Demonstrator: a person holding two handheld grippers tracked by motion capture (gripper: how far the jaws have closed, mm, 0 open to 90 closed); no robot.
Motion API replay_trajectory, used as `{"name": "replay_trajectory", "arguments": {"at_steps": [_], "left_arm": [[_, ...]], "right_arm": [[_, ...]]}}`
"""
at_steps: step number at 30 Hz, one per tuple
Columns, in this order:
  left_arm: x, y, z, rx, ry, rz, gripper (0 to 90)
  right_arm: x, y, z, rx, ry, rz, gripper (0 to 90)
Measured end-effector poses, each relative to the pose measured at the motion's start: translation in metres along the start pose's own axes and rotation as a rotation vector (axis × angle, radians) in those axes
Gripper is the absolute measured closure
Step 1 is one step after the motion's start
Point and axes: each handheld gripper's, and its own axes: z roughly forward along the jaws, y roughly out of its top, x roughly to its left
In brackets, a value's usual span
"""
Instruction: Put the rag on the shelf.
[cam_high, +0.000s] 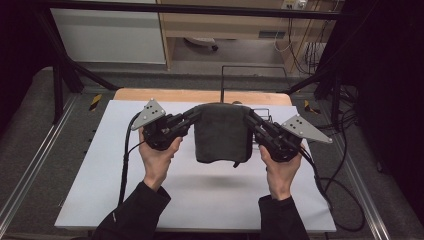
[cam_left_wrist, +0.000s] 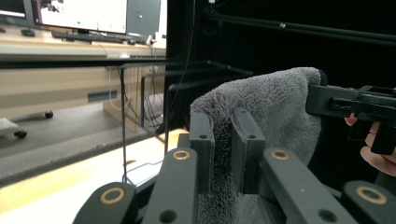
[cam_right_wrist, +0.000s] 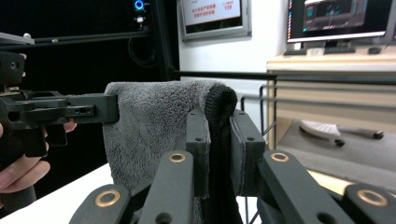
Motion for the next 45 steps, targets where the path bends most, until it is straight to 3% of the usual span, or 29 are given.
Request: {"name": "replay_trajectory", "arguments": {"at_steps": [12, 18, 45], "left_arm": [[-0.005, 0.030, 0.020, -0.080, -0.012, -0.003, 80.6], [-0.010, 0.047, 0.030, -0.111, -0.021, 0.018, 80.6], [-0.023, 0.115, 0.074, -0.204, -0.034, 0.051, 80.6]], "right_arm": [[-0.004, 0.027, -0.007, -0.085, -0.043, -0.022, 80.2], [-0.009, 0.043, -0.009, -0.118, -0.069, -0.035, 80.2], [-0.035, 0.108, -0.010, -0.249, -0.152, -0.066, 80.3]]}}
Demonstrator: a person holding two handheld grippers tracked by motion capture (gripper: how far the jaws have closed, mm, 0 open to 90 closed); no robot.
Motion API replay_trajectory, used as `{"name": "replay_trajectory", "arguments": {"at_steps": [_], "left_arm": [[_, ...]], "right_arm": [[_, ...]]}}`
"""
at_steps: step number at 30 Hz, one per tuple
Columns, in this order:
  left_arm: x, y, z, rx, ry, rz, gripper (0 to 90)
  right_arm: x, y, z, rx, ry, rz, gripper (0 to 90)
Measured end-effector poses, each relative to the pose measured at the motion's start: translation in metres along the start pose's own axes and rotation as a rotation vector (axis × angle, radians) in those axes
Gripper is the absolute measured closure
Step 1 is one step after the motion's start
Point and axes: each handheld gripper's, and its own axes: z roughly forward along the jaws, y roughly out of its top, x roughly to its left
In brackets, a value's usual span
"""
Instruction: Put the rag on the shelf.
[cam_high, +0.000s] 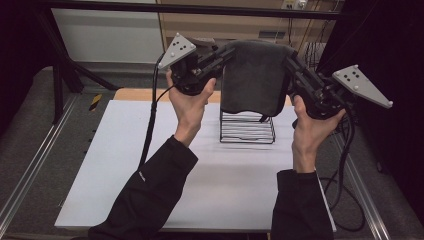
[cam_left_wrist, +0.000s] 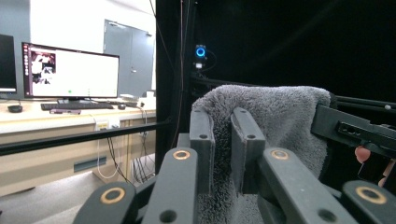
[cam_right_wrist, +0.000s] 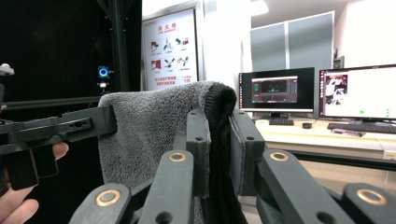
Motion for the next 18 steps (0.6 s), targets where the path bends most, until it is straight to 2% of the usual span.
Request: {"name": "replay_trajectory", "arguments": {"at_steps": [7, 13, 18], "left_arm": [[0.005, 0.010, 0.012, -0.015, -0.001, -0.016, 80.6], [0.009, 0.017, 0.022, -0.014, 0.001, -0.011, 80.6], [0.013, 0.021, 0.031, -0.015, 0.007, -0.030, 80.6]], "right_arm": [[-0.007, 0.012, 0.009, -0.014, -0.005, -0.007, 80.3], [-0.016, 0.018, 0.020, -0.023, -0.011, -0.002, 80.3], [-0.023, 0.021, 0.028, -0.032, -0.008, -0.005, 80.4]]}}
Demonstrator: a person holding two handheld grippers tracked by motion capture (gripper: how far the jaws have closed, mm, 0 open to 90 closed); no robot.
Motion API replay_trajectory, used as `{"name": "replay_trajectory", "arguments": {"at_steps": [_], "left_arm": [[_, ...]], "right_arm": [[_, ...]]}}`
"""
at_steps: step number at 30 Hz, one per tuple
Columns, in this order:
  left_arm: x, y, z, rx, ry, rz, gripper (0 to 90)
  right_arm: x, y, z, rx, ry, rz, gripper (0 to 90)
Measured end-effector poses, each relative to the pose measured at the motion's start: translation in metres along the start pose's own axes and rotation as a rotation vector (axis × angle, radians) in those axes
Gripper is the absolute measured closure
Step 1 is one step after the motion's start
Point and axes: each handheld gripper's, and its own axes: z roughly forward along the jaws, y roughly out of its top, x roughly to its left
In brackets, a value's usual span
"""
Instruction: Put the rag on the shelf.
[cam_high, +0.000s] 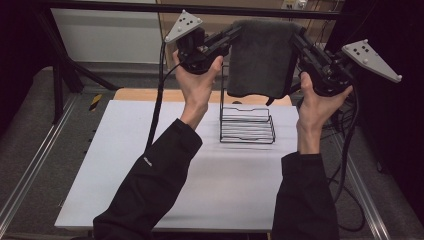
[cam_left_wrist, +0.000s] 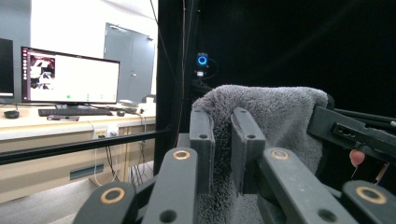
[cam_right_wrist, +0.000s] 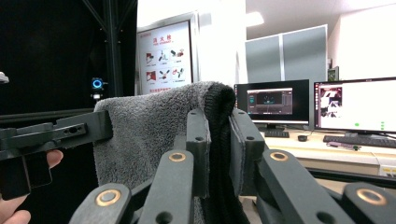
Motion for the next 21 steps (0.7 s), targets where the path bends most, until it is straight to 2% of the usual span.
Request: {"name": "replay_trajectory", "arguments": {"at_steps": [3, 13, 21], "left_arm": [[0.000, 0.002, 0.005, -0.001, 0.009, 0.016, 80.6], [0.010, 0.012, 0.015, -0.023, 0.021, 0.019, 80.6], [0.022, 0.011, 0.023, -0.008, 0.039, 0.020, 80.5]], "right_arm": [[-0.005, 0.001, 0.005, -0.003, -0.004, 0.008, 80.4], [-0.013, 0.012, 0.026, -0.010, -0.004, -0.022, 80.4], [-0.023, 0.008, 0.044, 0.008, -0.007, -0.016, 80.4]]}}
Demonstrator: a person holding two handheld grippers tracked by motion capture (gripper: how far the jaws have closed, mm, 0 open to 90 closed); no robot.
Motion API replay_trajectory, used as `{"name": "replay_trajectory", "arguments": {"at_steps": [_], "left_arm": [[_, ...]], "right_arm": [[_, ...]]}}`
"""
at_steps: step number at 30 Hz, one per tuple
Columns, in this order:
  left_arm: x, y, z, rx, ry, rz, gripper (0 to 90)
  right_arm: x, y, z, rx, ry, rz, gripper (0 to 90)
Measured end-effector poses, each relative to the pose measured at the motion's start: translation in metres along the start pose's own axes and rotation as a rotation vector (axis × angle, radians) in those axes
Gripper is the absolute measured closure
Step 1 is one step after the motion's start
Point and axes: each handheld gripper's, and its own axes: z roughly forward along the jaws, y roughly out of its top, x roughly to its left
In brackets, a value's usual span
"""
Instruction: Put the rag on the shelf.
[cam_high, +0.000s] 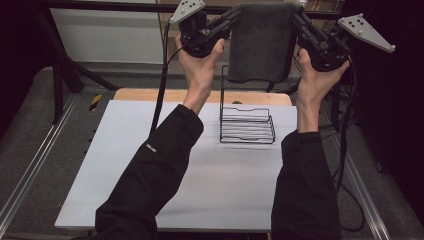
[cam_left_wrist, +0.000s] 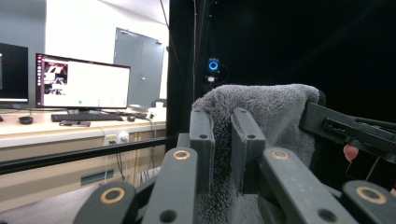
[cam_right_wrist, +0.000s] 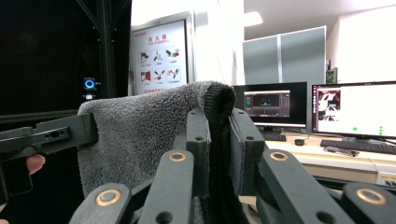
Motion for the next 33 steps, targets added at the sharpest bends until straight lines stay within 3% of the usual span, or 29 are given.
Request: {"name": "replay_trajectory", "arguments": {"at_steps": [6, 16, 33], "left_arm": [[0.008, -0.001, 0.006, 0.013, 0.018, 0.016, 80.5], [0.018, -0.018, 0.017, 0.058, 0.029, 0.022, 80.5], [0.026, -0.050, 0.013, 0.149, 0.008, 0.036, 80.5]], "right_arm": [[-0.005, -0.003, 0.010, 0.016, 0.003, -0.017, 80.4], [-0.014, -0.016, 0.019, 0.066, -0.020, -0.021, 80.5], [-0.020, -0.051, 0.011, 0.138, -0.017, -0.003, 80.4]]}}
